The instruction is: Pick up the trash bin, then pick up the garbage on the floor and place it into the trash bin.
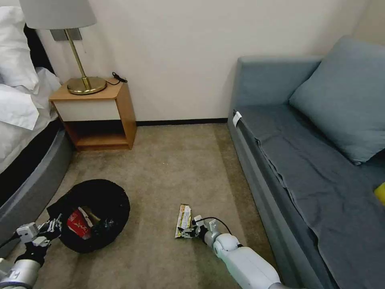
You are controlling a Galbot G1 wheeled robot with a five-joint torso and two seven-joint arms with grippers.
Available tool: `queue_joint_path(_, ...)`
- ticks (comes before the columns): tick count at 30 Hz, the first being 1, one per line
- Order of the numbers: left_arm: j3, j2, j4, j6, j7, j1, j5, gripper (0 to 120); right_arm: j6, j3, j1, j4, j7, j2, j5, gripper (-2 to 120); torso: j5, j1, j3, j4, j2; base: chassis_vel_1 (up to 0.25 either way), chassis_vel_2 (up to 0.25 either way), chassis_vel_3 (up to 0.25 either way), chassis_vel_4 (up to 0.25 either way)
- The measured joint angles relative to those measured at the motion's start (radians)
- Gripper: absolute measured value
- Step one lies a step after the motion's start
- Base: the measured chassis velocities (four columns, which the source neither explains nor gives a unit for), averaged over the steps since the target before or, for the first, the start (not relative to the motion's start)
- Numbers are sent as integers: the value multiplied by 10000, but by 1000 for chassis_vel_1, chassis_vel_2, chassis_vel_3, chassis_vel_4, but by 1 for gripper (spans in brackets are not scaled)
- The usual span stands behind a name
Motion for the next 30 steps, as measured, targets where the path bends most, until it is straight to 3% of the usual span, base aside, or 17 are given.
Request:
queue_joint_path(7,13,-6,-9,-18,8,-3,-4,4,-2,-13,10,262,-1,-196,191,81,0,0,2,-3,-1,0,0,0,0)
queue_joint_path(9,36,-33,-22,-26,20,1,-4,4,-6,-49,-7,348,-38,-205,246,73,14,1,2,8,-2,0,0,0,0)
queue_joint_path(12,36,-49,-23,-51,27,22,-4,4,-8,-47,-15,376,-59,-216,249,64,-2,0,0,5,-1,0,0,0,0)
queue_joint_path(15,26,-53,-26,-75,39,58,-3,4,1,-48,-37,388,-72,-209,245,58,6,1,0,2,-1,0,0,0,0)
queue_joint_path(25,-74,-55,-67,-161,89,174,-47,4,30,-40,-44,427,-75,-166,228,15,0,1,-1,0,-1,0,0,0,0)
queue_joint_path(30,-59,-43,-68,-161,89,153,-47,4,31,22,-43,554,-46,-207,260,3,1,1,-2,0,0,0,0,0,0)
